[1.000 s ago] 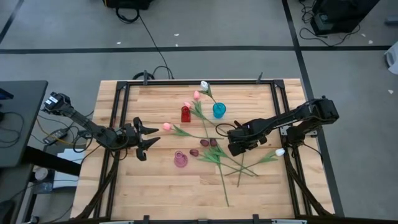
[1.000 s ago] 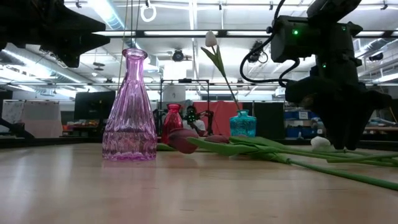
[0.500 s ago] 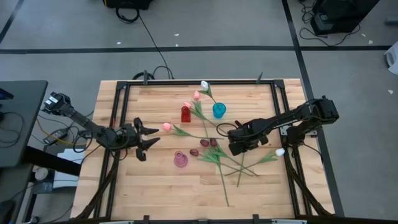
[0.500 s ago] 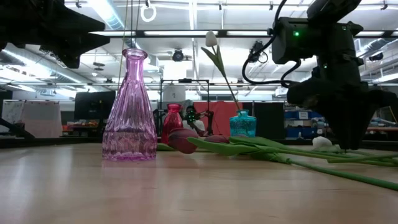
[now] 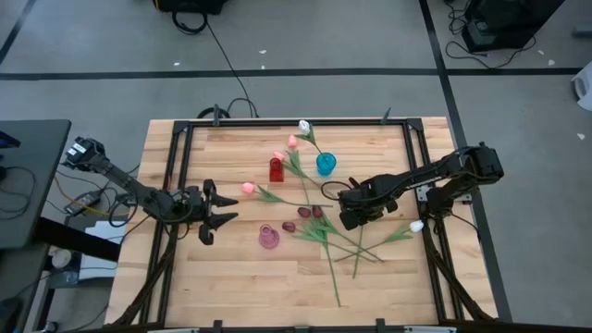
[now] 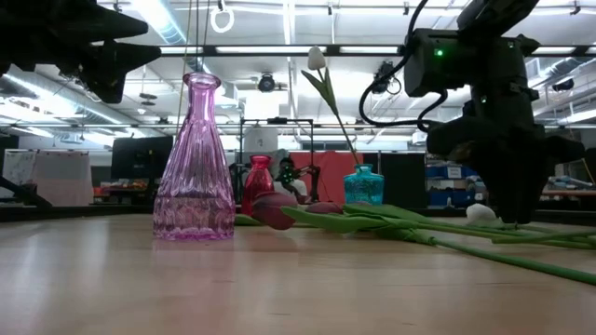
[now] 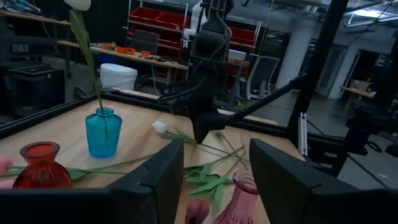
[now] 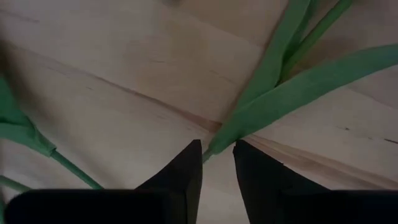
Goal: Sort flowers into vase by color
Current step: Put the left white flower into the blue vase
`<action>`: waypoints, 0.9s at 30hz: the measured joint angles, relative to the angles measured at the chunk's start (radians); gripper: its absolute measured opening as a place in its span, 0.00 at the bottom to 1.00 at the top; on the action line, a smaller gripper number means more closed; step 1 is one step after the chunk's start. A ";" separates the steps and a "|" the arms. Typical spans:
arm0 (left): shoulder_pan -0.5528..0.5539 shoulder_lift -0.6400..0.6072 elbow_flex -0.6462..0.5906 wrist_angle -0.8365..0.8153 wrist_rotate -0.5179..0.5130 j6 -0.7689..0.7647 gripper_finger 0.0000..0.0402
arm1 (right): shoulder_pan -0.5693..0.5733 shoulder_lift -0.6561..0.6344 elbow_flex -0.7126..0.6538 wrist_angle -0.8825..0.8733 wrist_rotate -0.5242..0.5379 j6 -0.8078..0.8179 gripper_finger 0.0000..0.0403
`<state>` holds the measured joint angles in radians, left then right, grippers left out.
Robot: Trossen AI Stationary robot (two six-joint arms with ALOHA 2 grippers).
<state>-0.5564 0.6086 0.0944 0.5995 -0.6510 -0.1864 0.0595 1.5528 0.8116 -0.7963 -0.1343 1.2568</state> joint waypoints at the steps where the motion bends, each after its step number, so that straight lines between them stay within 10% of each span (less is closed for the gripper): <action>1: 0.000 0.000 0.000 0.000 0.000 0.000 0.47 | 0.002 0.000 0.000 0.000 0.004 0.002 0.30; 18: 0.000 0.000 0.000 0.001 -0.009 0.027 0.47 | 0.025 0.000 -0.038 0.063 0.006 0.102 0.37; 27: 0.000 0.000 0.000 0.002 -0.032 0.051 0.47 | 0.024 -0.006 -0.083 0.125 -0.015 0.081 0.22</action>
<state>-0.5564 0.6086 0.0944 0.6014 -0.6827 -0.1352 0.0830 1.5465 0.7285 -0.6718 -0.1493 1.3376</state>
